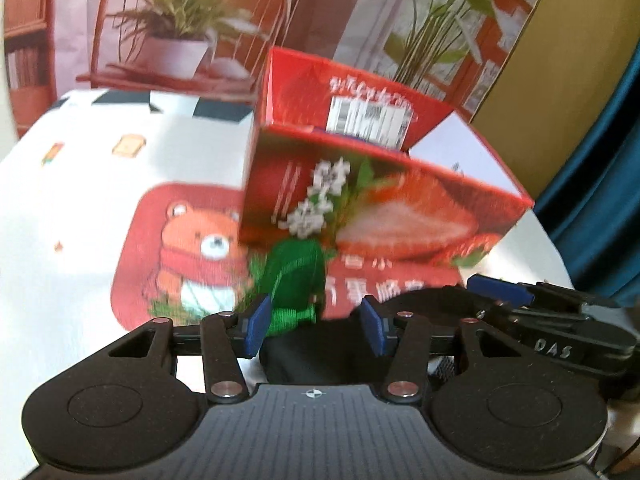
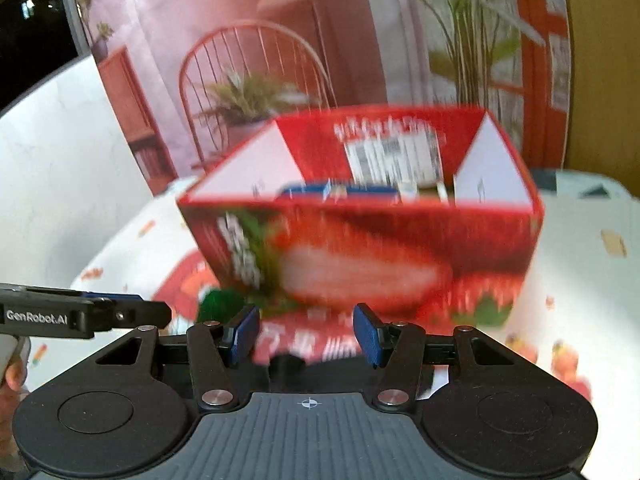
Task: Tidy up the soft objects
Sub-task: 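Move both grippers down to the black eye mask beside the box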
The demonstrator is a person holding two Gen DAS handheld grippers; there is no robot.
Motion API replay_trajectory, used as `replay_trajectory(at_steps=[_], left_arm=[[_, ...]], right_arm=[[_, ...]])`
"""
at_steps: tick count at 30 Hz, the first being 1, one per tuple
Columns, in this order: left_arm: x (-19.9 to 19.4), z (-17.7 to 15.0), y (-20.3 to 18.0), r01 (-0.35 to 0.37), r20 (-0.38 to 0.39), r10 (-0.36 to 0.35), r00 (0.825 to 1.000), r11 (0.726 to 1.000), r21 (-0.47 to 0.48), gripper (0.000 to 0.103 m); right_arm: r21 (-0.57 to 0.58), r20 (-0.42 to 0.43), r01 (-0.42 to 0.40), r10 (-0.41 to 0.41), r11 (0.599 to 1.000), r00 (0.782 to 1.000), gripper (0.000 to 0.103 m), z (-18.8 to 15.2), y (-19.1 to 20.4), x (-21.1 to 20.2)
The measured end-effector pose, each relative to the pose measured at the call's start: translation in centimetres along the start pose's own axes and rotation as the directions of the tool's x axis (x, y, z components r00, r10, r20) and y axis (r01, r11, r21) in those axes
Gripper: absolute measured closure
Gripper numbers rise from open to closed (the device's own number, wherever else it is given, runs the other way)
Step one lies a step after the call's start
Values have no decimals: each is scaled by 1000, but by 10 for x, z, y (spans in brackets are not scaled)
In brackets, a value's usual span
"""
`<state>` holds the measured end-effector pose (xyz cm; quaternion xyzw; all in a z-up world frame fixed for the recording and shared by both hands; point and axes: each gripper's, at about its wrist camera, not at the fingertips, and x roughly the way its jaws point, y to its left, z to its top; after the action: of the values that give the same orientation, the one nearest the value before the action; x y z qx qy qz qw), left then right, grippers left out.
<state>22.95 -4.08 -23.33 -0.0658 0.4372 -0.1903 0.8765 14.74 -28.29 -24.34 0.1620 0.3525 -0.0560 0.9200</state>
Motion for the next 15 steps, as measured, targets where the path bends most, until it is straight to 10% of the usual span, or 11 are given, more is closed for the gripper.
replay_trajectory(at_steps=[15], left_arm=[[19, -33, -5, -39, -42, 40, 998, 998, 41, 59]], right_arm=[[-118, -43, 51, -57, 992, 997, 54, -47, 10, 17]])
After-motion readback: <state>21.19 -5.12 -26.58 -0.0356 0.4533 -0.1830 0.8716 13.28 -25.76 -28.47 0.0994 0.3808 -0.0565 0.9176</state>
